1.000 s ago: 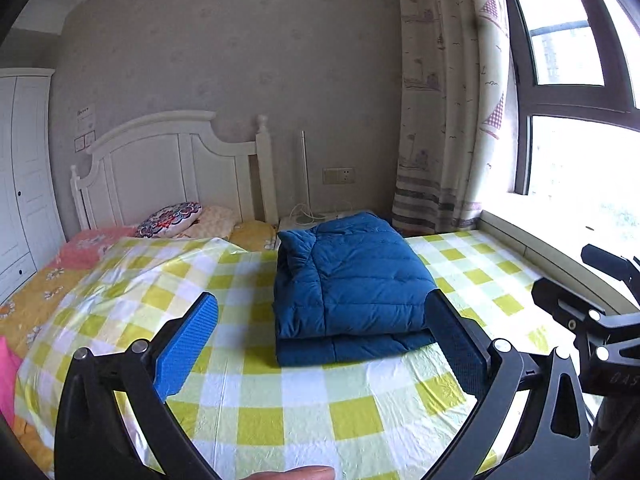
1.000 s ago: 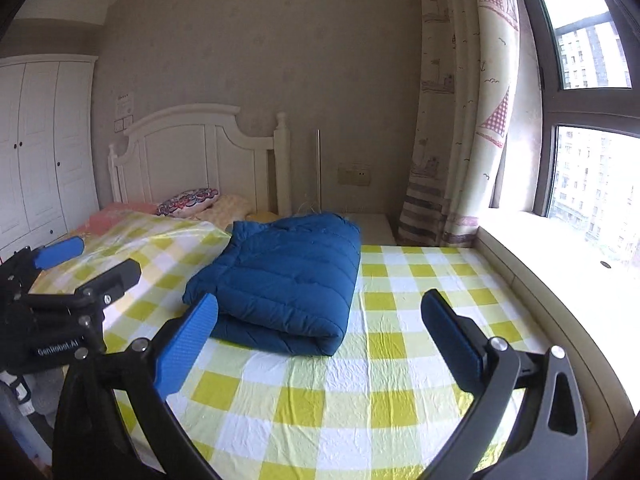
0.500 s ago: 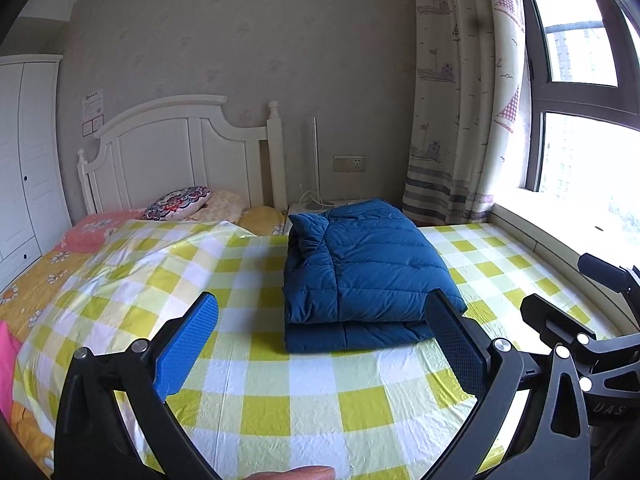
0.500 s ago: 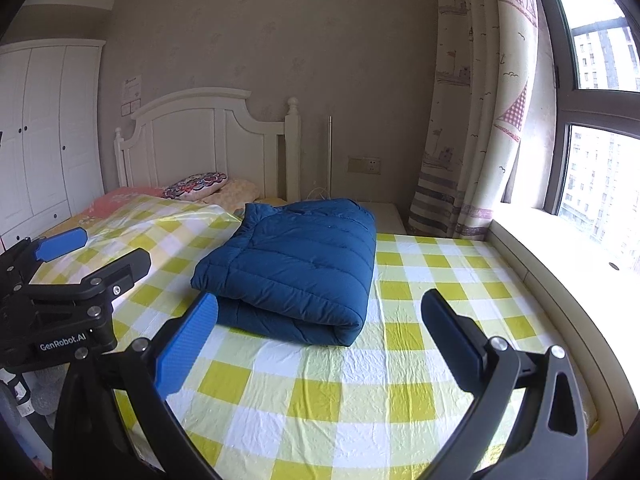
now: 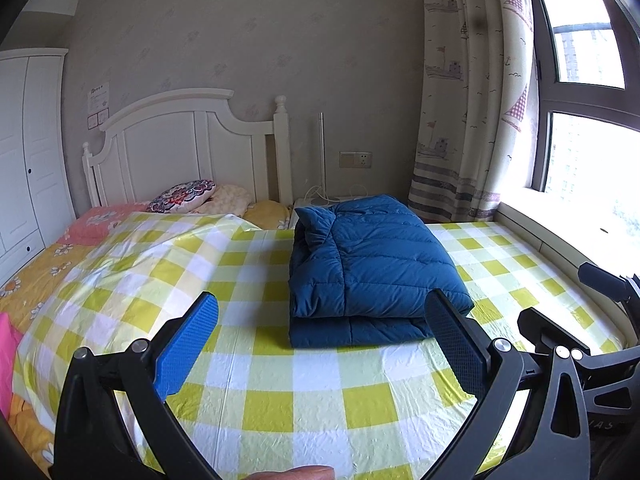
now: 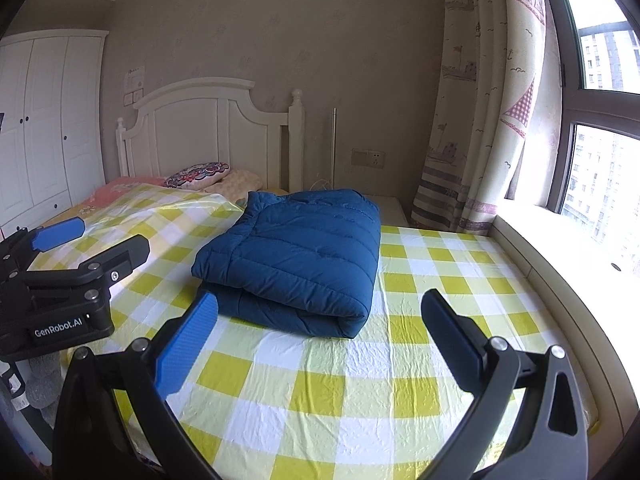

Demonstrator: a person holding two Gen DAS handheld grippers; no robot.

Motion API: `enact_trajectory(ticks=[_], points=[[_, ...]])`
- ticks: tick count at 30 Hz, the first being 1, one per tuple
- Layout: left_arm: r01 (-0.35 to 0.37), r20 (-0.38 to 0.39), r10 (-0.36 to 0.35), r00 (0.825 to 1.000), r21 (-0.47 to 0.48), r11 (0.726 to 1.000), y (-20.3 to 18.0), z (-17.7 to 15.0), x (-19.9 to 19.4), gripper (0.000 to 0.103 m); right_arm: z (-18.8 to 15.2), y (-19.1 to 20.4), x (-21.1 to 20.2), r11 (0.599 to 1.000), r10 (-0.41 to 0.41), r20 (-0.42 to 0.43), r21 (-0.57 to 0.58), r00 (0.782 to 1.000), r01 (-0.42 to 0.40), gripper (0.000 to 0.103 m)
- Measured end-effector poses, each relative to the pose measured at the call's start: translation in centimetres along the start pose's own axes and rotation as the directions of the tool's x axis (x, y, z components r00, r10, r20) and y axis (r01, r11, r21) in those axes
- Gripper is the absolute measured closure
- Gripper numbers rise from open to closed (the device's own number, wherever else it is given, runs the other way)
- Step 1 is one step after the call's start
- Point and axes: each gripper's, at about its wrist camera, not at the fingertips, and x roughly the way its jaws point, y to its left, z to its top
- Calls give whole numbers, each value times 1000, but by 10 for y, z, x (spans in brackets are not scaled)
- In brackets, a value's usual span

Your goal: Fold large clothes

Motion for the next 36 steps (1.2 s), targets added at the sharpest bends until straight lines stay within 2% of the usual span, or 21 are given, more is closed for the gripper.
enact_trajectory(ticks=[22,36], points=[[-11,-5,11,1000,3,1000,0,-2,2,4,-1,1,2,1000,0,-8,-5,1000,0,2],[-21,23,21,1000,19,1000,-6,-1,-7,4,0,0,1,1000,-3,0,-3,1000,3,2]])
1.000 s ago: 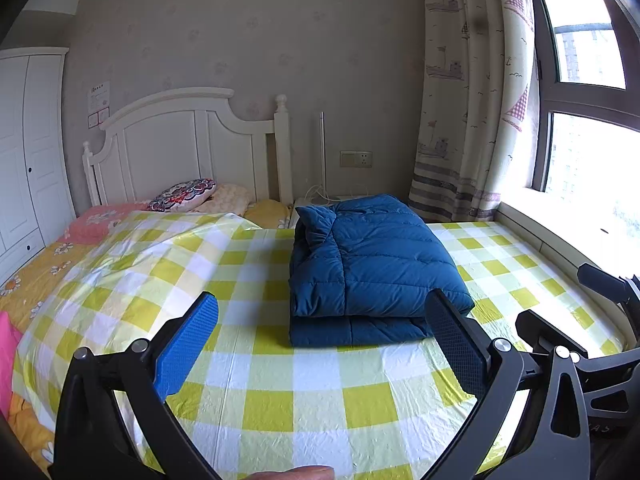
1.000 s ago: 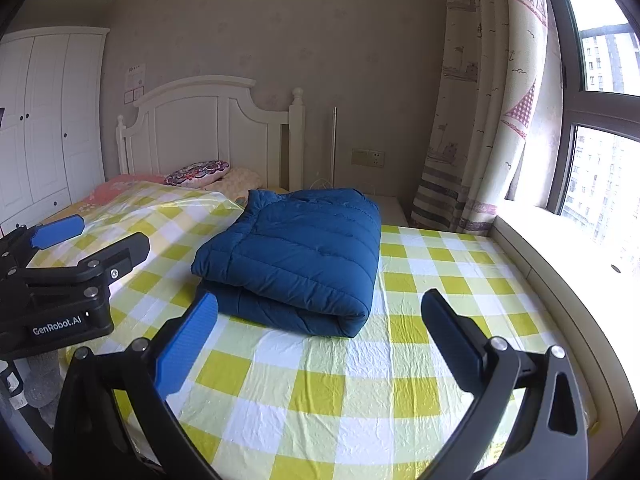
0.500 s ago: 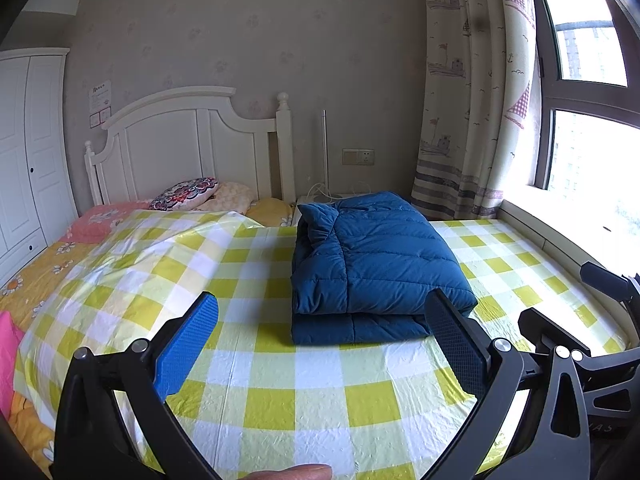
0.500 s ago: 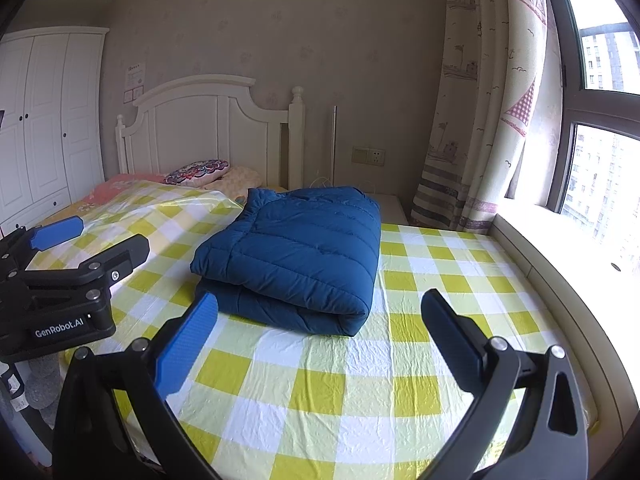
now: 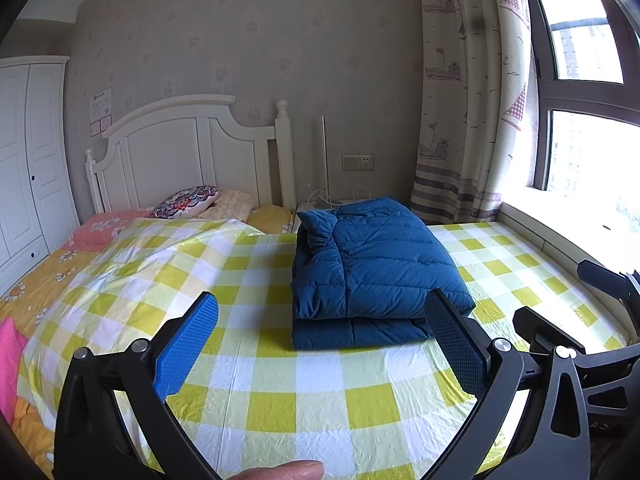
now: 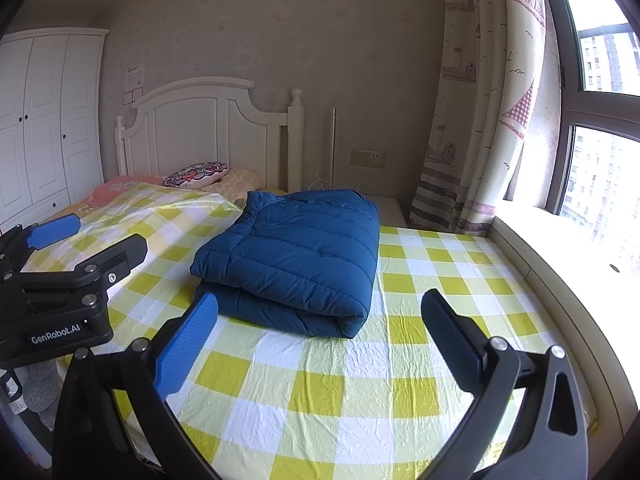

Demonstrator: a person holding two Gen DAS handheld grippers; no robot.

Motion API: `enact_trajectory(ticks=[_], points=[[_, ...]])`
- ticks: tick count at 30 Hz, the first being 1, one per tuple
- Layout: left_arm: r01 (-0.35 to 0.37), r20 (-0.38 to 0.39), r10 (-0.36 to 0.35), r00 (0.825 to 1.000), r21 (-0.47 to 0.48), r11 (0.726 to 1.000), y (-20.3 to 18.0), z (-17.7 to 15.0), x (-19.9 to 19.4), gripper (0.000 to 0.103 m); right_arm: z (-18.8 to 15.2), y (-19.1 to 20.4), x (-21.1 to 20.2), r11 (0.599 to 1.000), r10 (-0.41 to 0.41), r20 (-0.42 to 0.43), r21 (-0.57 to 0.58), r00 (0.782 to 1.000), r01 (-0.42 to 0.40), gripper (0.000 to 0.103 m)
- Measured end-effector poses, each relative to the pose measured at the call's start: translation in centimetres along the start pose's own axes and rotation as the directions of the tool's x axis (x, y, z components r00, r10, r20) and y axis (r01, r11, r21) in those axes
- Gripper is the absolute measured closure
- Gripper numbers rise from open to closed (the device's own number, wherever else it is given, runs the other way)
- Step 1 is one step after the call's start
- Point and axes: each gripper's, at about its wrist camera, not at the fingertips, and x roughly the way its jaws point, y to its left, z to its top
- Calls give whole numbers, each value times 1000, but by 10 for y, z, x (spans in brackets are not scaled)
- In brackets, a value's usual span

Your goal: Fold large clothes

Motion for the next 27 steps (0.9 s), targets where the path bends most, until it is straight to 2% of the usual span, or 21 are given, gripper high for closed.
enact_trajectory(ticks=[12,16,19,21,22,25,27], points=[[-16,24,16,1000,2,1000,-1,2,-6,4,1,1,-1,1000,-3,4,2,1000,3,2],[-39,36,40,999,-12,999,1,0,-4,4,0,1,0,1000,-10,0,1,1000,10,2],[-80,85,80,993,-8,997,1,-7,-3,4,-4,-3,8,1000,-16,-21,3,1000,16,2],[-44,48,44,998,7,999,0,-11,8,4,-9,-5,18,1000,-13,-46,8,999,14,2],[-17,-5,17,1000,4,1000,1,-12,19,4,-12,-6,25,1000,-8,-63,13,998,9,2],[49,-156,-49,987,-4,999,7,-20,53,4,-22,-8,48,1000,21,-118,23,993,-18,2],[32,-207,-28,978,15,999,18,-21,77,4,-26,-15,67,999,52,-166,14,985,-50,2]])
